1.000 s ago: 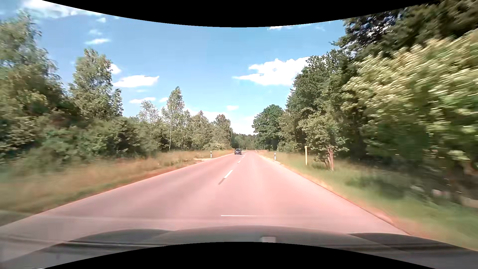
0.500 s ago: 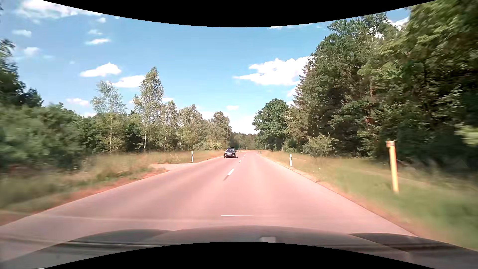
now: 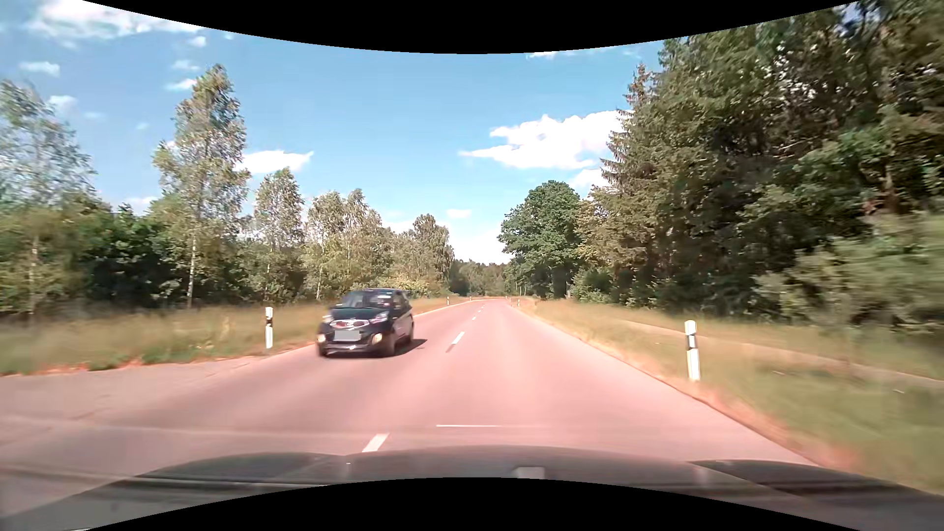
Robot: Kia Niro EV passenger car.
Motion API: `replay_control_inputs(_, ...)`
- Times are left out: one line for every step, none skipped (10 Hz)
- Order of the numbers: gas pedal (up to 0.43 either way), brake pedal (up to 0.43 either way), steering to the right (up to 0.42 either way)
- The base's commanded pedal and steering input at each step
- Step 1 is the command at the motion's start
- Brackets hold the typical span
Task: Follow the waypoints while adhering to traffic rules and regulations
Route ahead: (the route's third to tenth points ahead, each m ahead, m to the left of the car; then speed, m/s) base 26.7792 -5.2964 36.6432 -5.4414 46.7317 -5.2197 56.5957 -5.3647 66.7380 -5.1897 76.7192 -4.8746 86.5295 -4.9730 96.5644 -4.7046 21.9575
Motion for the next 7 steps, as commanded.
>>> replay_control_inputs(0.150, 0.000, 0.002)
replay_control_inputs(0.150, 0.000, 0.002)
replay_control_inputs(0.150, 0.000, 0.002)
replay_control_inputs(0.150, 0.000, 0.001)
replay_control_inputs(0.150, 0.000, 0.001)
replay_control_inputs(0.150, 0.000, 0.001)
replay_control_inputs(0.150, 0.000, 0.001)
